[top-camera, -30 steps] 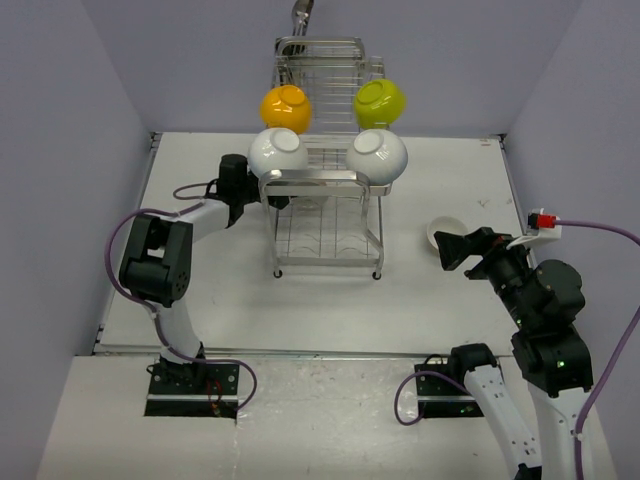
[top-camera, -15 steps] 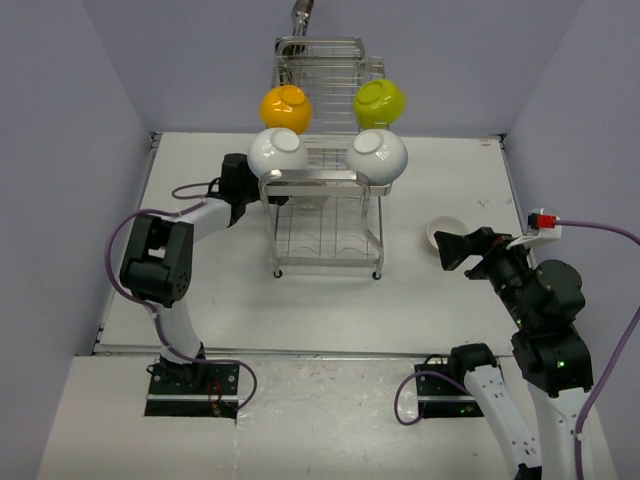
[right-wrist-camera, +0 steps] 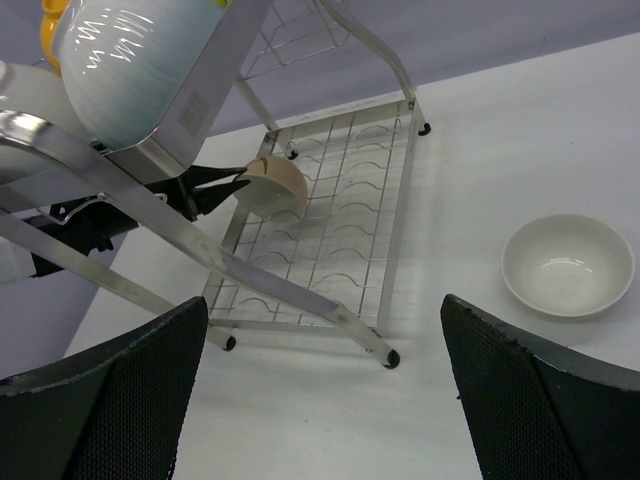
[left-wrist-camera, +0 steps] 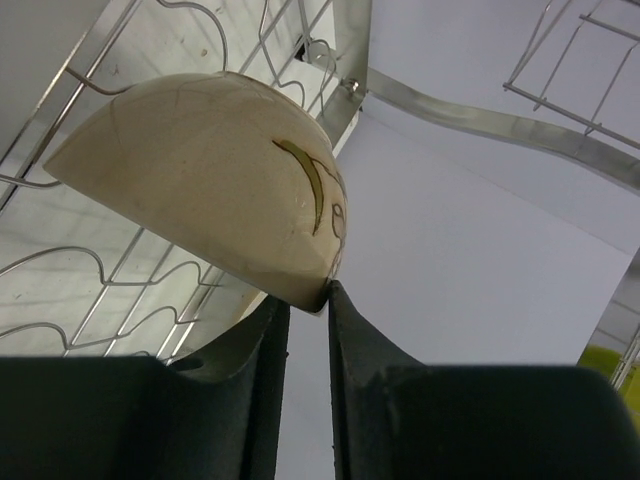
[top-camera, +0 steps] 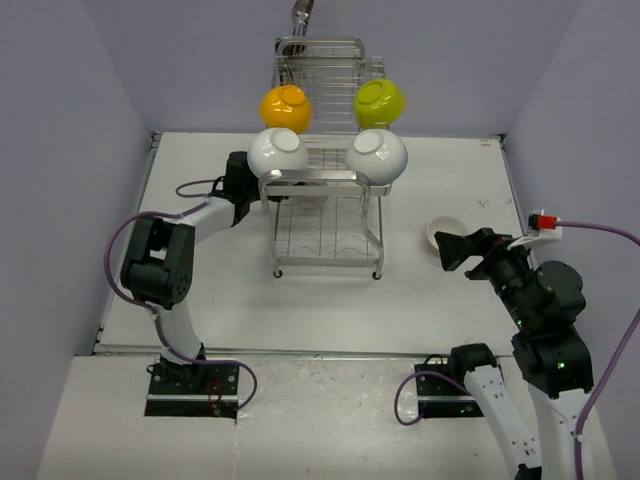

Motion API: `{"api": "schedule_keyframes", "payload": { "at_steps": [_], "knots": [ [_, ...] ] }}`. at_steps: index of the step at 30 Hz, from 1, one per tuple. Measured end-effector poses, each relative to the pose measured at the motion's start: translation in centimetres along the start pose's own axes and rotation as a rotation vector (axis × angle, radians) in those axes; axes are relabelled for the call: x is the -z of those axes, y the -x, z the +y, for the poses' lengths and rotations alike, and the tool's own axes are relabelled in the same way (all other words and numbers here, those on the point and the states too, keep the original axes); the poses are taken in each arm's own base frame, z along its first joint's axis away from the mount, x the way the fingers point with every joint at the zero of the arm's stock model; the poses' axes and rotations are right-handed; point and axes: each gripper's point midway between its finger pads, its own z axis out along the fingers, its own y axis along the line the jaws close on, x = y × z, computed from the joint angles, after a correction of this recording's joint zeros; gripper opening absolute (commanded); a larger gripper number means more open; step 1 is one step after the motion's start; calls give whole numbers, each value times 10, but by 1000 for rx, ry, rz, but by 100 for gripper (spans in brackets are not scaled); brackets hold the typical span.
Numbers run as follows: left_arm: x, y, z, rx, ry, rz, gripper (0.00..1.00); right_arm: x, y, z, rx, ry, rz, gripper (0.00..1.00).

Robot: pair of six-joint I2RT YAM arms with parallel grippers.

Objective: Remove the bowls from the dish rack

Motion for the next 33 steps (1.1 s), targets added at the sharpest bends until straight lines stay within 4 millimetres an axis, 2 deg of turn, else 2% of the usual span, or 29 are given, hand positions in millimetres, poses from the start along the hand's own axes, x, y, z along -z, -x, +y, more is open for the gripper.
{"api": "schedule_keyframes", "payload": {
  "at_steps": [2,4,7,10,14,16,18,25,33],
  "knots": [
    [1,-2,-2,0,-3,5,17,1,1,0,1,2,-4,99],
    [2,-3,-2,-2,-5,8,9,2,1,1,1,3,-7,99],
    [3,-7,-4,-4,-9,16,9,2,1,1,1,5,-10,99],
    [3,-7,-5,-7,-10,16,21,2,1,1,1,5,-10,99],
    [2,-3,-1,-4,2,-4,21,3,1,1,1,5,-10,99],
    [2,-1,-1,-6,3,-18,28,3,2,1,1,5,-11,99],
    [2,3,2,-6,15,-42,31,3,2,1,1,5,-11,99],
    [3,12,5,-3,33,-110,33,5,3,2,3,10,-21,99],
    [1,12,3,-7,63,-159,33,5,3,2,3,10,-21,99]
  ]
}}
